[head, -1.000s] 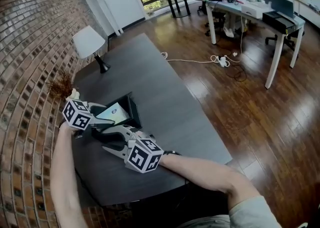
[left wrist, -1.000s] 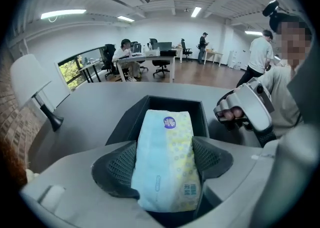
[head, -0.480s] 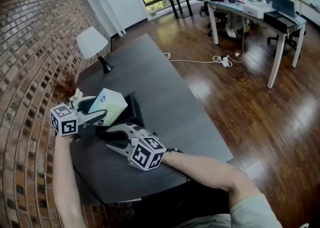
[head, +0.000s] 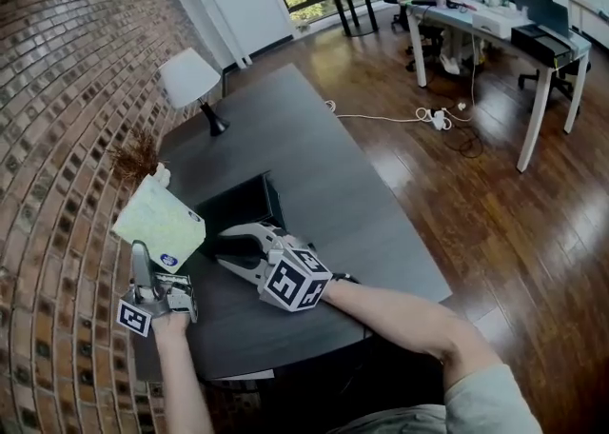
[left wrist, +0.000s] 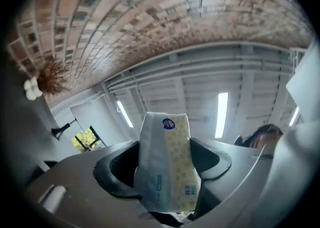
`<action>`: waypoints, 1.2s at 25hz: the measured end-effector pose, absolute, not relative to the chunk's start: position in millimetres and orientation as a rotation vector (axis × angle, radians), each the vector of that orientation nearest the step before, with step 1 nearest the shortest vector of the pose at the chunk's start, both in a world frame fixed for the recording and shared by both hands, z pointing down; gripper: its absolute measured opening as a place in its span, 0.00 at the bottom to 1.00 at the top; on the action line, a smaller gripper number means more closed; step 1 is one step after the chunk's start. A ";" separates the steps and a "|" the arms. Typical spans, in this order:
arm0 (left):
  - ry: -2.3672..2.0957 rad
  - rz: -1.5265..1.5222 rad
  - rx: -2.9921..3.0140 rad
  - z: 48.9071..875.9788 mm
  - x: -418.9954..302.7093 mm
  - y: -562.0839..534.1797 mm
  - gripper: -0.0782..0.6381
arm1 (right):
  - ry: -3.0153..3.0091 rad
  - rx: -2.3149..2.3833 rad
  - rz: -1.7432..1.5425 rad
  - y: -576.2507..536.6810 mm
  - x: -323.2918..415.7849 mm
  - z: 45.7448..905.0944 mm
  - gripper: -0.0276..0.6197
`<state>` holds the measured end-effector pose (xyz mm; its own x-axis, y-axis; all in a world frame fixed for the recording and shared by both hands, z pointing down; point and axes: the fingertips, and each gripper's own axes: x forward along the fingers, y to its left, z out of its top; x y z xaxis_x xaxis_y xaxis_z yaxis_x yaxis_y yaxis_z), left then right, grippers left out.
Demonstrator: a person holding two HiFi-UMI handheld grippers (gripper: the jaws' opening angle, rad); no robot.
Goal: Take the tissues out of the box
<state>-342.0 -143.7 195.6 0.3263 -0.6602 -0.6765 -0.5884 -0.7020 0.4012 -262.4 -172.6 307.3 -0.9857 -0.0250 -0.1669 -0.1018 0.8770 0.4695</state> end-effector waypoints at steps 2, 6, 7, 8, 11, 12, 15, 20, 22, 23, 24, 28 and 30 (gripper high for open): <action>-1.043 -1.500 2.450 205.7 -327.3 -114.4 0.56 | 2.895 -0.103 0.730 -174.0 -261.3 308.1 0.27; -0.873 -1.601 2.483 221.8 -286.5 -75.2 0.56 | 2.906 -0.105 0.729 -174.9 -260.8 310.4 0.27; -0.826 -1.626 2.488 224.2 -278.6 -67.3 0.56 | 2.907 -0.105 0.736 -174.2 -260.9 310.9 0.27; -0.777 -1.654 2.493 226.3 -271.7 -59.2 0.56 | 2.908 -0.103 0.745 -172.9 -260.8 311.4 0.27; -0.649 -1.710 2.497 234.9 -252.2 -39.5 0.56 | 2.907 -0.098 0.774 -168.4 -259.8 312.5 0.27; -0.623 -1.719 2.491 239.1 -246.4 -35.8 0.56 | 2.908 -0.097 0.785 -167.4 -259.3 313.1 0.27; -0.564 -1.728 2.481 260.4 -236.0 -27.9 0.56 | 2.912 -0.104 0.799 -167.2 -256.0 315.9 0.27; -0.503 -1.695 2.505 265.1 -226.7 -17.9 0.56 | 2.905 -0.137 0.828 -172.5 -248.8 313.2 0.27; -0.472 -1.686 2.532 253.3 -219.0 -12.2 0.56 | 2.909 -0.147 0.849 -173.4 -248.7 312.5 0.27; -0.462 -1.683 2.544 252.9 -219.3 -9.4 0.56 | 2.912 -0.145 0.860 -173.4 -249.8 312.6 0.27; -0.463 -1.682 2.551 258.2 -224.0 -7.0 0.56 | 2.914 -0.141 0.871 -173.0 -251.5 312.6 0.27; -0.490 -1.685 2.550 277.0 -241.5 -4.1 0.56 | 2.923 -0.120 0.892 -172.7 -256.7 310.5 0.27; -0.462 -1.694 2.558 254.3 -232.6 -1.3 0.56 | 2.929 -0.124 0.878 -172.9 -256.5 308.7 0.27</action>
